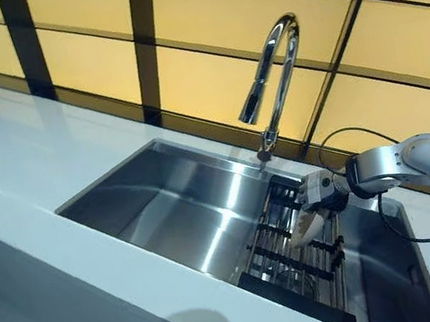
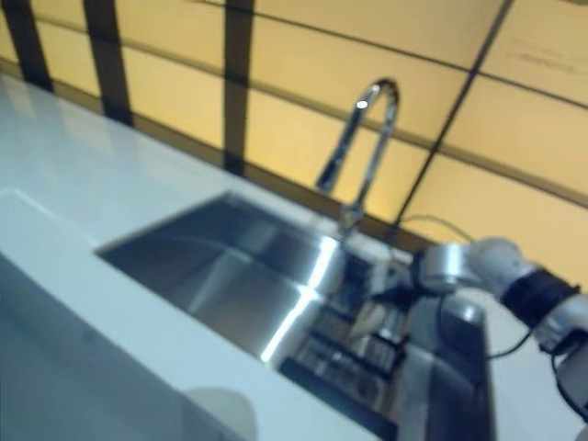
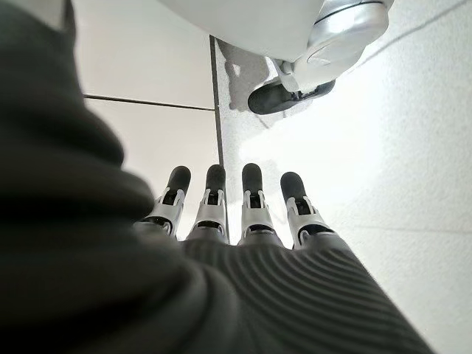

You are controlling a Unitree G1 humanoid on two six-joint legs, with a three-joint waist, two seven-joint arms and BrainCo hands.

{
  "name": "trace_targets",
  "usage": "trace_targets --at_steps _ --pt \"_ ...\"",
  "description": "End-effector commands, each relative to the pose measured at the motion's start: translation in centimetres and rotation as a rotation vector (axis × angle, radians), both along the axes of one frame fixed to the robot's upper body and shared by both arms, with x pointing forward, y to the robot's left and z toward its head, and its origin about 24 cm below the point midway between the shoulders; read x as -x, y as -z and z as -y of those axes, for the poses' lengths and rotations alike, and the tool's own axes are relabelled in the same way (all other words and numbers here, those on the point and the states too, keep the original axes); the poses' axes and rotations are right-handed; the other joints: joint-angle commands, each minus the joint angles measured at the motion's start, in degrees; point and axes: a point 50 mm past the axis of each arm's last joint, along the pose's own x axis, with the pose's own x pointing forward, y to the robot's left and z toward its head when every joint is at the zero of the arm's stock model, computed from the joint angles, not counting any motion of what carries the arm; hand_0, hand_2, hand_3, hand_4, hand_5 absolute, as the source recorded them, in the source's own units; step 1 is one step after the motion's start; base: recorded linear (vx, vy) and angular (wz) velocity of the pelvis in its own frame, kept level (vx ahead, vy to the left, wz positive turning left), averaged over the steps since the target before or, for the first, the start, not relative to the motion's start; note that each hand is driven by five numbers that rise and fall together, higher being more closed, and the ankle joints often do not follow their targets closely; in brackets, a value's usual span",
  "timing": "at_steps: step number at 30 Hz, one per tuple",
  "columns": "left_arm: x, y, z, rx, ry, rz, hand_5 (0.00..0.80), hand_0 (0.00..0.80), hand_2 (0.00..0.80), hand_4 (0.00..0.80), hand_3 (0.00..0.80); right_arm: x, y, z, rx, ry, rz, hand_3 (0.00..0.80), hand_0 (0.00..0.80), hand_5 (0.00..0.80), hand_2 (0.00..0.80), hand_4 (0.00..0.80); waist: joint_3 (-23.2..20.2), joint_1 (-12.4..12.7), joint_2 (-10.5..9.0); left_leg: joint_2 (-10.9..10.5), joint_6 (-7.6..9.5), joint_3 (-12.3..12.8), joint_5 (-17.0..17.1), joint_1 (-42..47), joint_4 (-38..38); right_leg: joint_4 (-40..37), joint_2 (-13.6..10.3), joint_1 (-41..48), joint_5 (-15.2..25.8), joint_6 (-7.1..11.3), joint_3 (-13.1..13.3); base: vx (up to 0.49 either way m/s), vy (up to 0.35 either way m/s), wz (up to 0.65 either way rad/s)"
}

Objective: Take plates into dishwasher

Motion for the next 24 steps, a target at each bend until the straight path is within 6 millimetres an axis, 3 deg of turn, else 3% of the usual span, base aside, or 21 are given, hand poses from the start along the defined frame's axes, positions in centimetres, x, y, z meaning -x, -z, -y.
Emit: trace_targets --at_steps 1,8,9,11,12,14,16,19,22,24 --pt "1.4 0.7 0.4 0.004 0.014 -0.044 0.000 0.000 0.000 0.000 0.000 -0.1 -4.3 2.4 -0.137 0.097 0.180 0.800 0.800 0.800 0.800 0.800 -3.0 -1.8 -0.75 -2.6 3.38 3.6 -4.3 -0.8 -0.2 0.7 -2.4 1.9 -1.8 5.84 -0.2 -0.025 0.154 -0.32" --pt "1.7 1.0 0.4 0.017 -0.023 -0.037 0.000 0.000 0.000 0.000 0.000 0.7 -9.3 4.3 -0.659 0.156 0.433 0.800 0.800 0.800 0.800 0.800 -3.2 -5.1 1.13 -3.3 4.90 5.7 -5.3 0.3 0.2 5.0 -4.3 -0.9 -1.3 7.53 3.4 -0.029 0.163 -0.30" --pt "1.6 1.0 0.7 0.032 -0.028 -0.027 0.000 0.000 0.000 0.000 0.000 1.2 -10.4 5.2 -0.814 0.171 0.488 0.800 0.800 0.800 0.800 0.800 -3.0 -6.1 2.14 -3.5 5.29 5.8 -5.4 0.4 0.6 6.4 -4.7 -1.8 -1.2 7.82 4.3 -0.018 0.153 -0.21" --pt "1.4 1.0 0.9 0.036 -0.027 -0.022 0.000 0.000 0.000 0.000 0.000 1.6 -10.9 5.9 -0.938 0.180 0.511 0.800 0.800 0.800 0.800 0.800 -2.7 -6.5 2.54 -3.6 5.44 5.9 -5.6 0.5 0.8 7.2 -5.0 -2.2 -1.3 8.00 4.8 0.000 0.178 -0.17" --pt "1.5 1.2 1.2 0.045 -0.024 -0.021 0.000 0.000 0.000 0.000 0.000 2.3 -12.0 6.5 -1.108 0.165 0.560 0.800 0.800 0.800 0.800 0.800 -2.3 -7.3 3.49 -3.8 5.64 5.8 -5.8 0.8 1.1 8.3 -5.2 -3.0 -1.0 8.37 5.4 0.039 0.195 -0.20" --pt "1.7 1.2 1.3 0.045 -0.015 -0.024 0.000 0.000 0.000 0.000 0.000 2.9 -12.5 7.1 -1.226 0.148 0.591 0.800 0.800 0.800 0.800 0.800 -2.2 -7.5 3.76 -4.0 5.75 5.6 -5.9 0.9 1.2 8.5 -5.4 -3.4 -0.7 8.56 5.7 0.048 0.128 -0.16" --pt "2.3 1.5 1.5 0.051 -0.008 -0.040 0.000 0.000 0.000 0.000 0.000 4.2 -13.8 7.6 -1.488 0.081 0.638 0.800 0.800 0.800 0.800 0.800 -2.0 -8.5 4.71 -4.2 5.82 5.7 -6.2 1.3 1.1 8.5 -5.5 -4.0 -0.2 8.80 6.3 0.067 0.121 -0.15" --pt "2.9 1.8 1.6 0.056 -0.016 -0.060 0.000 0.000 0.000 0.000 0.000 6.0 -13.8 7.7 -1.781 -0.031 0.657 0.800 0.800 0.800 0.800 0.800 -2.1 -9.5 5.54 -4.6 6.12 5.7 -7.0 1.6 0.7 7.4 -5.5 -4.9 1.0 9.16 7.1 0.073 0.103 -0.25" --pt "3.6 1.9 1.4 0.054 -0.022 -0.081 0.000 0.000 0.000 0.000 0.000 7.6 -13.5 7.5 -1.995 -0.138 0.634 0.800 0.800 0.800 0.800 0.800 -2.1 -9.8 5.98 -5.0 6.48 6.4 -7.9 1.7 0.5 6.3 -6.3 -5.7 2.1 9.46 6.0 0.034 0.037 -0.34" --pt "4.3 2.0 1.3 0.053 -0.047 -0.089 0.000 0.000 0.000 0.000 0.000 8.5 -13.5 7.0 -2.071 -0.229 0.637 0.800 0.800 0.800 0.800 0.800 -1.7 -8.8 6.25 -4.5 6.22 8.9 -8.2 2.0 0.6 7.2 -8.6 -6.0 3.5 9.78 0.2 -0.037 -0.017 -0.60"
